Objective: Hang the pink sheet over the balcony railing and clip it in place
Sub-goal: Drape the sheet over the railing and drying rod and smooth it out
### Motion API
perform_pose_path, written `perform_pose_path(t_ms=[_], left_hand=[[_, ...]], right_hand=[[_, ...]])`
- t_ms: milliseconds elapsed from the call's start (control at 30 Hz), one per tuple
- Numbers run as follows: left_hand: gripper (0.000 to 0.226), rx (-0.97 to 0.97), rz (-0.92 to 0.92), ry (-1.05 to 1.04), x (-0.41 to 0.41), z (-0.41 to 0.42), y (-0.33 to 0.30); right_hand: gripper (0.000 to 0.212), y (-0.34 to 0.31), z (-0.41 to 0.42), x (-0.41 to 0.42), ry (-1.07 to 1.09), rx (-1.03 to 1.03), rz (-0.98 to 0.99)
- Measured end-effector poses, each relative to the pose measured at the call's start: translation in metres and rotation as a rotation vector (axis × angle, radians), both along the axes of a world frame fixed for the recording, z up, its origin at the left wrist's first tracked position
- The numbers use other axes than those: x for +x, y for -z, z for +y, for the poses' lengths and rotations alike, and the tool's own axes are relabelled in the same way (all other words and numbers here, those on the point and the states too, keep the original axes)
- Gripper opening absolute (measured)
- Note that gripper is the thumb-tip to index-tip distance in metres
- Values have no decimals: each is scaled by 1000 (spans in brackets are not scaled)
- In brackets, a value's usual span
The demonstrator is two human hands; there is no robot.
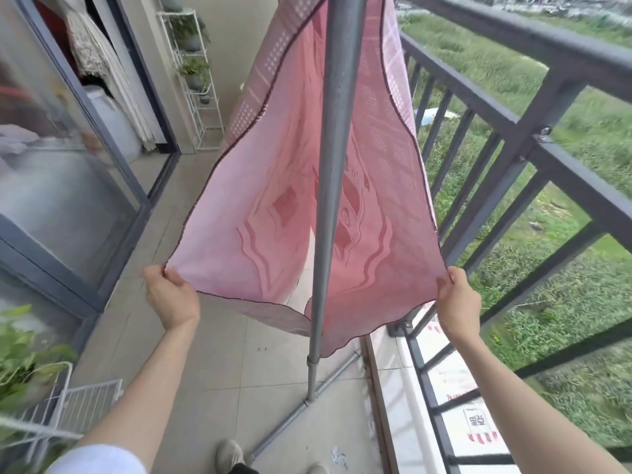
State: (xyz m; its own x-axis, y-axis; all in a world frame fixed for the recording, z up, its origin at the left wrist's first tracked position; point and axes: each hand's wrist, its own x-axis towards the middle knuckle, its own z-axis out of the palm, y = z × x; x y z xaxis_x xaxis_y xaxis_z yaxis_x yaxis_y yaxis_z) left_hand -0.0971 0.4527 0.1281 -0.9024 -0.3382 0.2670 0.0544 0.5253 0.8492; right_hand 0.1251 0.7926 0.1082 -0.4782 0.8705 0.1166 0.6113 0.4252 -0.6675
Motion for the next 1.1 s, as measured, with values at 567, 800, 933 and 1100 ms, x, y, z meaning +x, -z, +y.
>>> perform_pose_path(t_ms=[567, 800, 933, 1100], left_hand=[[23, -57, -191, 508, 118, 51, 47], [38, -76, -212, 647, 140, 60, 56], [21, -82, -228, 701, 138, 71, 56], [13, -139, -267, 816, 135, 82, 59]], right_hand=[[27, 28, -128, -7, -172, -198, 79], [38, 33, -148, -4, -330, -152, 47], [49, 27, -140, -16, -360, -179, 25], [39, 26, -138, -23, -522, -190, -81]])
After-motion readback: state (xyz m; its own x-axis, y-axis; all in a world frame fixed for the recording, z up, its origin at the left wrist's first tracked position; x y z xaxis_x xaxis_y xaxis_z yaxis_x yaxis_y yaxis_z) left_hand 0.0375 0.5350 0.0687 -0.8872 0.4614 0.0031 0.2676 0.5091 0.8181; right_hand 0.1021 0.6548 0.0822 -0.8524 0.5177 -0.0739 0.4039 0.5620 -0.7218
